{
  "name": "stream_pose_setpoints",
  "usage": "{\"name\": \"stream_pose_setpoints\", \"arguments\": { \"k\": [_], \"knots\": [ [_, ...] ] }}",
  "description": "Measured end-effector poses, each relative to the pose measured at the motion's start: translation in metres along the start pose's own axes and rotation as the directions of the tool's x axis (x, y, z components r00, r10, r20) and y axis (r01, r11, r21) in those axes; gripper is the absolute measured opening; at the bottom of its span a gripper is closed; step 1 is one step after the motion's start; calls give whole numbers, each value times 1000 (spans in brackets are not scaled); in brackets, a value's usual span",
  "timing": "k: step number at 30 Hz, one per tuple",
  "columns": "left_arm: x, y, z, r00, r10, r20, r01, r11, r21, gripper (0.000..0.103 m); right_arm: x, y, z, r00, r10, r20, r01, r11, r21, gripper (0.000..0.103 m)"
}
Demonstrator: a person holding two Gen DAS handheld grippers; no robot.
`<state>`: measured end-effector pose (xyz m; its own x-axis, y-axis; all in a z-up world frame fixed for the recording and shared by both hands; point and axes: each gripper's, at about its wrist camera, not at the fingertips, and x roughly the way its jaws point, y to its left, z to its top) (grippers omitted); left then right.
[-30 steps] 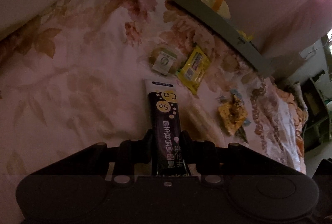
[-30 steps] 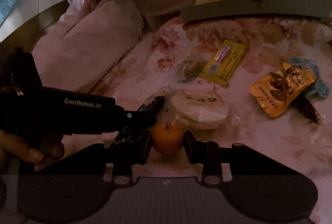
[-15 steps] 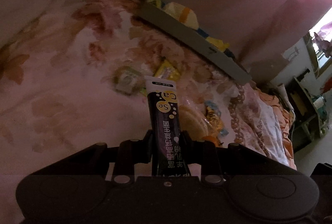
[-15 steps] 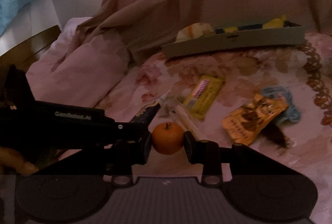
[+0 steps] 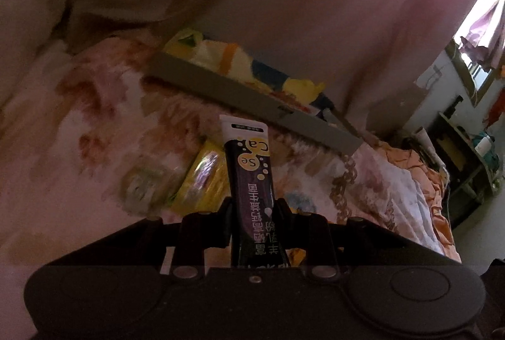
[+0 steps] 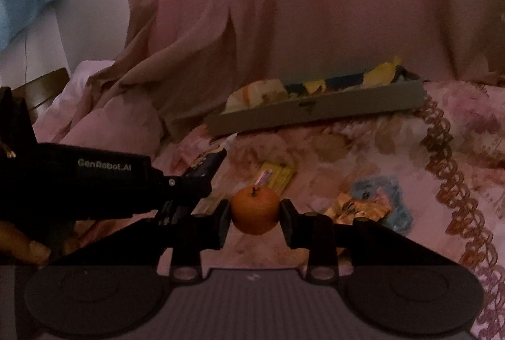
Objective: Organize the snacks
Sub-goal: 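Carry the drink stick and orange to the grey tray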
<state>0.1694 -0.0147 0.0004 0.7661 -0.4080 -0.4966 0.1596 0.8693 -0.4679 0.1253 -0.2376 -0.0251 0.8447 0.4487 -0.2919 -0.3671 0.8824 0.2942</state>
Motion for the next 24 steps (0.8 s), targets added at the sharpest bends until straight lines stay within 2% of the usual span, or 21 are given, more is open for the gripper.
{"name": "stream_pose_setpoints", "arguments": {
  "k": [4,10,16,20,24],
  "knots": [
    [15,-18,14,1000,-9,1,9,999,34,29,4,-8,14,999,-14,29,14,1000,-28,38],
    [34,-43,48,998,-22,55,18,997,76,29,10,-30,48,992,-60,115,72,992,-101,38],
    [61,-73,94,991,-24,133,12,996,89,29,23,-47,88,965,-123,230,167,969,-184,38],
    [85,-91,118,984,-13,179,-10,991,130,29,34,-62,98,947,-145,286,196,968,-157,38],
    [112,-99,133,977,7,213,-36,991,131,29,52,-79,94,930,-183,320,233,965,-125,38]
  ]
}}
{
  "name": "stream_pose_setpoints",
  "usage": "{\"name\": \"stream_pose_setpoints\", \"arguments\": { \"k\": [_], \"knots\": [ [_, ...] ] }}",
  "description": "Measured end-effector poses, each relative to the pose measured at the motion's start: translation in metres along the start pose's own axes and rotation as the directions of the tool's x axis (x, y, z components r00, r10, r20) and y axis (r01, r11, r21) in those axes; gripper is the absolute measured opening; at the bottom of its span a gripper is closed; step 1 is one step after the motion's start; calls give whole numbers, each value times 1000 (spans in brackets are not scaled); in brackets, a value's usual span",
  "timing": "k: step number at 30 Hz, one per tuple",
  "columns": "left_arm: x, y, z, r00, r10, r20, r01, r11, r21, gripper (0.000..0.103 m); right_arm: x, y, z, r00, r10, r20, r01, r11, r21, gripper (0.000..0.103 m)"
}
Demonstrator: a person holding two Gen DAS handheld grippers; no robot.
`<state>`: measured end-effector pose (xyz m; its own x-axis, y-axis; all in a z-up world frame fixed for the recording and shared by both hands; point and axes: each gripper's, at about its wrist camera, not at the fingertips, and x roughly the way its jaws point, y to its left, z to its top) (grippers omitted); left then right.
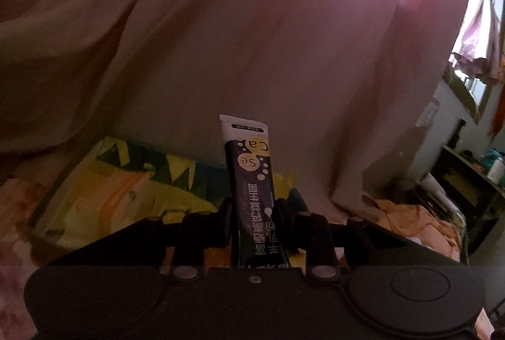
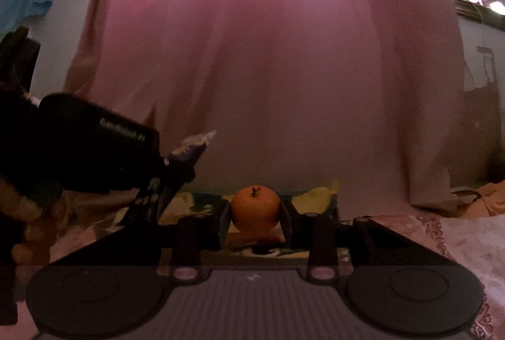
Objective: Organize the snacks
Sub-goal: 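Carry the drink stick and orange to the grey tray, then release the drink stick and orange into the tray and withdraw both grippers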
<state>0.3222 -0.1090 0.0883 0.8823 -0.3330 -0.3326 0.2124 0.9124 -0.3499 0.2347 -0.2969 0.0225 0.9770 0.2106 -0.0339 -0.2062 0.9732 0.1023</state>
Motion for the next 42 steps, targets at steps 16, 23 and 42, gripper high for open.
{"name": "stream_pose_setpoints", "arguments": {
  "k": [16,23,42],
  "knots": [
    [87,-5,-5,990,113,-90,-107,992,64,29,34,-18,-41,998,-66,-25,66,998,-11,38],
    [96,-6,-16,985,128,-117,-120,990,73,30,35,-20,-37,998,-53,-43,53,999,2,38],
    [24,-7,-1,978,206,8,-206,973,106,102,18,-14,-4,997,-72,35,73,997,-12,85]
  ]
}}
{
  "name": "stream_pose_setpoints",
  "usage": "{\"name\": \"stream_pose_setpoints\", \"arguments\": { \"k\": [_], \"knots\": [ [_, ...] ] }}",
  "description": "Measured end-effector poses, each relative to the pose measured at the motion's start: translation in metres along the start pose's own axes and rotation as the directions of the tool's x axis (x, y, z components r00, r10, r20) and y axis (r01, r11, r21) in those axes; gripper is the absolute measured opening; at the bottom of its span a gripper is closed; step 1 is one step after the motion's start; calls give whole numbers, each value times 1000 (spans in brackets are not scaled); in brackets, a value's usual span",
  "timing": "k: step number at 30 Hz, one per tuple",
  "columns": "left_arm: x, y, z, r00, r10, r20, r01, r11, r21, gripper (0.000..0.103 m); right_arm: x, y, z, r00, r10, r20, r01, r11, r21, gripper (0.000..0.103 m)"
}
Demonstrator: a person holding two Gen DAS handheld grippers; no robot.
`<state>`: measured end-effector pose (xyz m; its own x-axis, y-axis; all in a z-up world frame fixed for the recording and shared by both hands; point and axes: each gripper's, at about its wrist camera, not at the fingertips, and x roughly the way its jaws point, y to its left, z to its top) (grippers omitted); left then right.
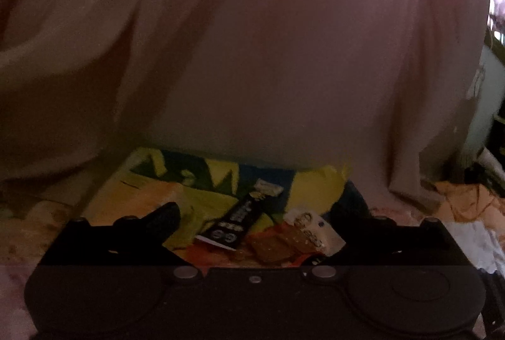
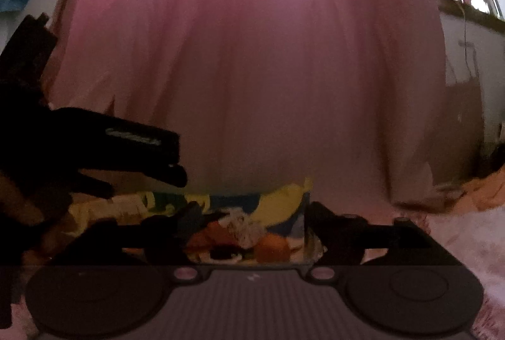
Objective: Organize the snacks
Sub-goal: 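Release the drink stick and orange into the tray and withdraw both grippers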
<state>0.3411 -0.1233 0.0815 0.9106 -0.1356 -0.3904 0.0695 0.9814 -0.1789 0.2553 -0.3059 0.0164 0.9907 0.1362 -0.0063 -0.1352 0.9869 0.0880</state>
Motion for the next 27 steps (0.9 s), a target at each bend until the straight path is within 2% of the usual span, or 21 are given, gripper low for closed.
{"name": "stream_pose_setpoints", "arguments": {
  "k": [2,4,7,15,21,27],
  "knots": [
    [-16,8,1,1000,6,15,-6,1000,-25,102,-10,5,8,1000,-1,20,2,1000,-12,88],
    [-32,15,0,999,13,29,-12,999,-44,102,-21,12,15,999,-1,39,2,1000,-17,95],
    [-56,22,-4,996,71,47,-68,995,-67,102,-34,18,22,998,-10,65,10,1000,-10,102],
    [-114,40,-17,990,115,87,-103,986,-131,102,-82,27,35,993,-52,109,53,999,-5,103],
    [-152,42,-39,978,136,161,-124,989,-86,102,-119,36,35,992,-79,96,81,997,-14,103],
    [-176,48,-70,981,121,153,-115,992,-49,102,-152,38,32,988,-102,119,104,995,-11,103]
  ]
}}
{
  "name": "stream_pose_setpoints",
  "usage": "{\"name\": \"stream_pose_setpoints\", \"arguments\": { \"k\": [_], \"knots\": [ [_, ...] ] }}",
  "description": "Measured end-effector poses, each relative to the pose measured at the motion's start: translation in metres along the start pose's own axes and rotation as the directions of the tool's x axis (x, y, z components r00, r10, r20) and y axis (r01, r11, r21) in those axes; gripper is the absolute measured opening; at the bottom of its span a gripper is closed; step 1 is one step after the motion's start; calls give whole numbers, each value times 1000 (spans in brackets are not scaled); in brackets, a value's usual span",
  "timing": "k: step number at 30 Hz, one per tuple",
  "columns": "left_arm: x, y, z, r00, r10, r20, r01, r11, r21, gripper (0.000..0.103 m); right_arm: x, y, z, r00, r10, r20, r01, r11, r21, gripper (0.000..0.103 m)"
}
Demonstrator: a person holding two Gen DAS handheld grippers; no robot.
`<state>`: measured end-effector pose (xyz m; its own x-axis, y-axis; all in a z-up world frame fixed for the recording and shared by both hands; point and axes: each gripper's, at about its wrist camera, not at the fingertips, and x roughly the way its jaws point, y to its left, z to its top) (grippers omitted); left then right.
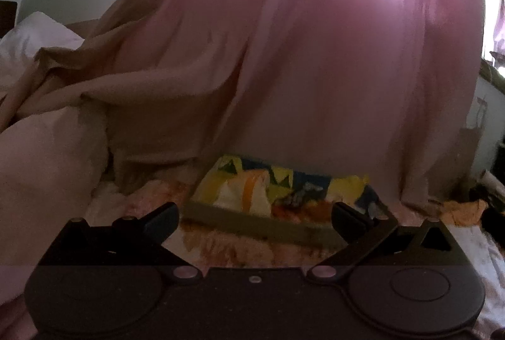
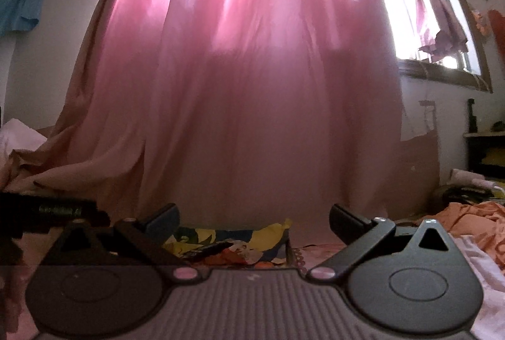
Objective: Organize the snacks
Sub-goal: 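Release the drink stick and orange into the tray and withdraw both grippers, then move both grippers back over the remaining snacks on the bedspread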
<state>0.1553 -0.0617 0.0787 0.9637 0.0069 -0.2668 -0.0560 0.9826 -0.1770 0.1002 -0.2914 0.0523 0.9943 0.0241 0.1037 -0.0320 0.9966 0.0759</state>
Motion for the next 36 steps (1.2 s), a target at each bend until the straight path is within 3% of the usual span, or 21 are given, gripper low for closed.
{"name": "stream_pose_setpoints", "arguments": {
  "k": [6,15,21,30,36],
  "knots": [
    [-25,13,-28,1000,-15,-9,15,999,28,102,-28,-6,-7,1000,-27,-5,27,1000,14,103],
    [-46,30,-60,998,-44,-46,46,998,43,102,-55,-4,-27,991,-18,-130,19,1000,10,103],
    [-44,43,-76,989,-72,-131,78,996,41,102,-62,7,-37,964,-47,-260,33,998,-56,103],
    [-35,56,-104,969,-66,-238,77,996,36,102,-65,20,-61,925,-26,-380,-12,995,-97,103],
    [-26,60,-115,956,-54,-289,71,996,49,102,-55,20,-73,887,-30,-461,-16,995,-96,103]
  ]
}}
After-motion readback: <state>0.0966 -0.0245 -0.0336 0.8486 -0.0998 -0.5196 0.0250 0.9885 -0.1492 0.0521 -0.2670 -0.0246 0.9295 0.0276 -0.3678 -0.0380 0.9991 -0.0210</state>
